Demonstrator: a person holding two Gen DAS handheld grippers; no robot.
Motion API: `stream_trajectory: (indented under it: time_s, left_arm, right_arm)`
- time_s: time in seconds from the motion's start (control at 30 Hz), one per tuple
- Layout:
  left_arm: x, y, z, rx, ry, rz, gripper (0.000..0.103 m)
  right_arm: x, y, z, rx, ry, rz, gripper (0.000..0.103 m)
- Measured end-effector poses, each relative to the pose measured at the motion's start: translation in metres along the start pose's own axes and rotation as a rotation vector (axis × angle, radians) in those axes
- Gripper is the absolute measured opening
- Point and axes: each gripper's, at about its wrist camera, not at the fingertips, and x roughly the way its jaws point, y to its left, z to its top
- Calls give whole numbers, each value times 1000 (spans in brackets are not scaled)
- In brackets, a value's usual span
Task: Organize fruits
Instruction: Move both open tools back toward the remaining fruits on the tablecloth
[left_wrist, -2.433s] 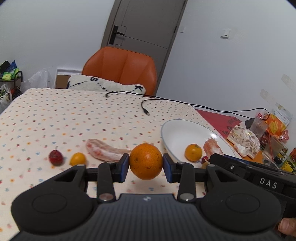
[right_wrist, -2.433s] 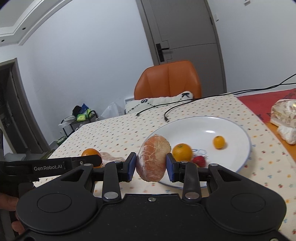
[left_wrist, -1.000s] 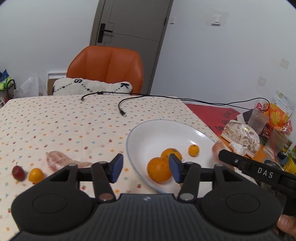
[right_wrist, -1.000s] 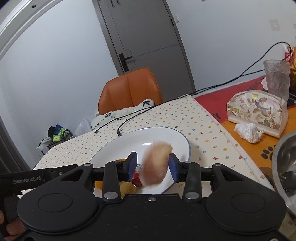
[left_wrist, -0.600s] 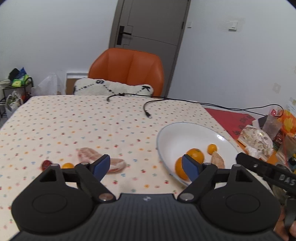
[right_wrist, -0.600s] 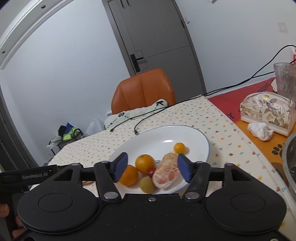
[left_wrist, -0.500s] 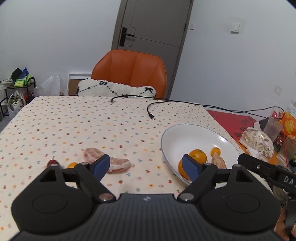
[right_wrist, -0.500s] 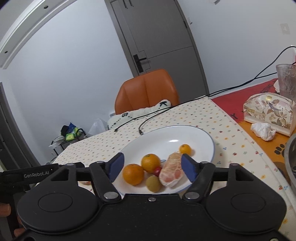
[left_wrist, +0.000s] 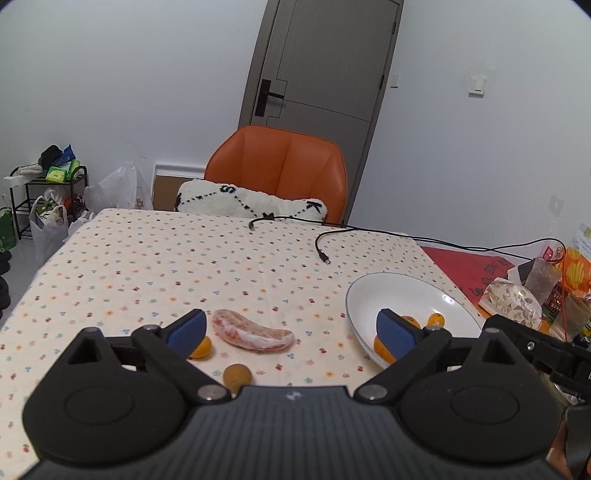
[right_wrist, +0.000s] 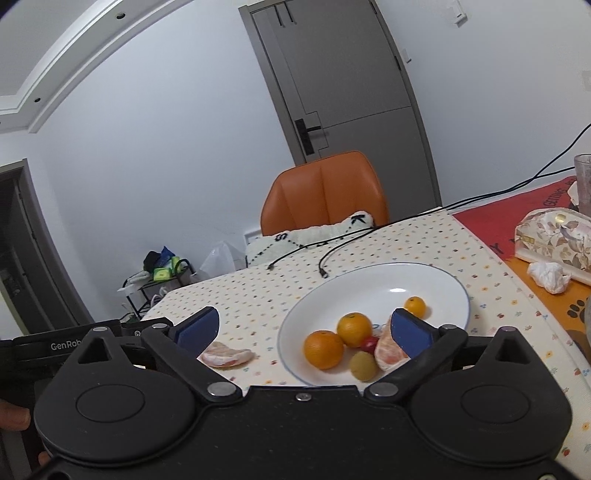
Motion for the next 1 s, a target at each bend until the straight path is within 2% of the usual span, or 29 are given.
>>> stream_trajectory:
  time_s: [0.57,1.0]
  left_arm:
    - [-37,25,8,2,-39,1,98]
    - [-57,64,13,-39,-66,64,98]
  right_arm:
    - [-2,32,3,-2,8,79,103]
    - [7,60,-5,-16,35,119,103]
